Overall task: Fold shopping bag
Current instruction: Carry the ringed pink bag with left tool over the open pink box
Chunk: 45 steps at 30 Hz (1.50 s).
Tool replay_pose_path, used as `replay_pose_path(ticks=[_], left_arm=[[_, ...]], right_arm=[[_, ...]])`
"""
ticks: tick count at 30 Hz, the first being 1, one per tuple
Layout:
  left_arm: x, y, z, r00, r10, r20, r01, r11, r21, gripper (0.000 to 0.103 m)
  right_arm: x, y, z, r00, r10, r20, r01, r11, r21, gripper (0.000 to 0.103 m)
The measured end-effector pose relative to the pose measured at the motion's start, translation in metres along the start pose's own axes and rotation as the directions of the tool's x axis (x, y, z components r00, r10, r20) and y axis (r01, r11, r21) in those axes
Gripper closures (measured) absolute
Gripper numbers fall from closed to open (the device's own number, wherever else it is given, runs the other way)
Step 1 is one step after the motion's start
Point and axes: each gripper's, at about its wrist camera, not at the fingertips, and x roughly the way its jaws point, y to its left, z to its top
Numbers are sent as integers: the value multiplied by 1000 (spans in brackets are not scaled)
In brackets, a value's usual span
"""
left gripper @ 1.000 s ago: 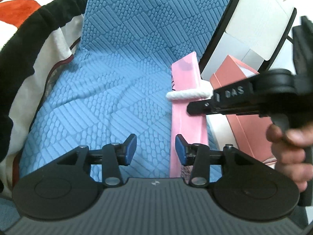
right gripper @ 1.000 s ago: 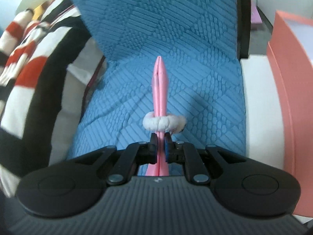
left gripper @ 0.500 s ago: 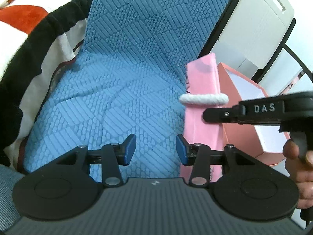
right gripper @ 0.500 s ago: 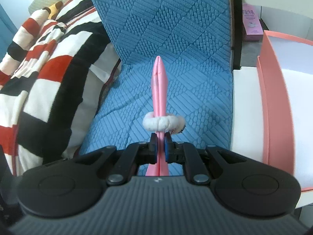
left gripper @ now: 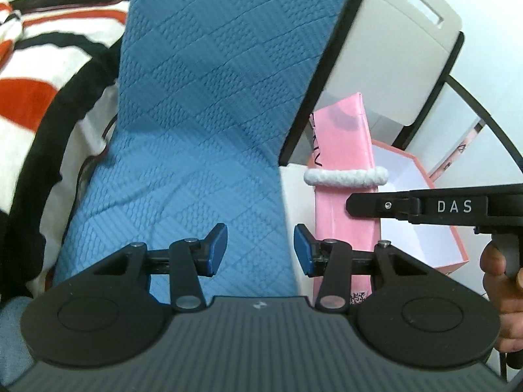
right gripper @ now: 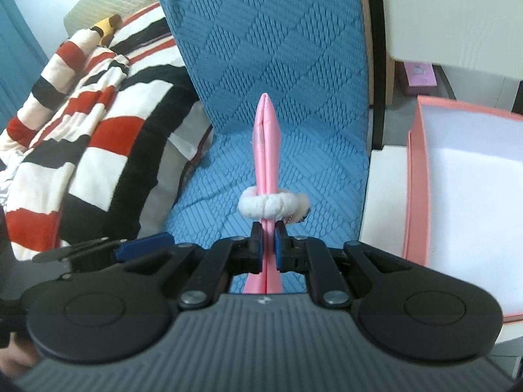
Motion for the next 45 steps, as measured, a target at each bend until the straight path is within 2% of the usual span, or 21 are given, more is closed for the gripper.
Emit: replay_pose_path(ticks=[5,7,21,25,28,31,42,45], left_arm=[[-4,-27,12,1000,-19,1,19,1000,24,50],[-6,-40,14,1000,-24,13,24,999,39,34],[6,-120,35,997,-69,43,65,993,95,4],[17,-141,36,996,-75,49,70,993,94,1],[28,-154,37,995,-101,20,99,990,104,1],[44,-167,38,996,-84,8,82,990,117,0],[124,-196,32,994,-74,-77,83,988,132,0],[145,-201,31,991,-74,-108,89,986,141,0]], right_arm=[[-24,-11,10,999,1,33,-1,1000,4,93],[-33,-17,13,999,-1,47,0,1000,5,93],[-78,-74,30,993,-66,101,62,997,39,93],[-84,-94,29,991,-81,111,75,995,62,92],[-87,-111,26,988,-103,114,94,992,81,92],[-85,-130,24,988,-109,106,98,990,106,92],[-45,-203,9,980,-194,43,183,967,179,92],[-30,-221,5,982,-189,21,181,962,202,92]])
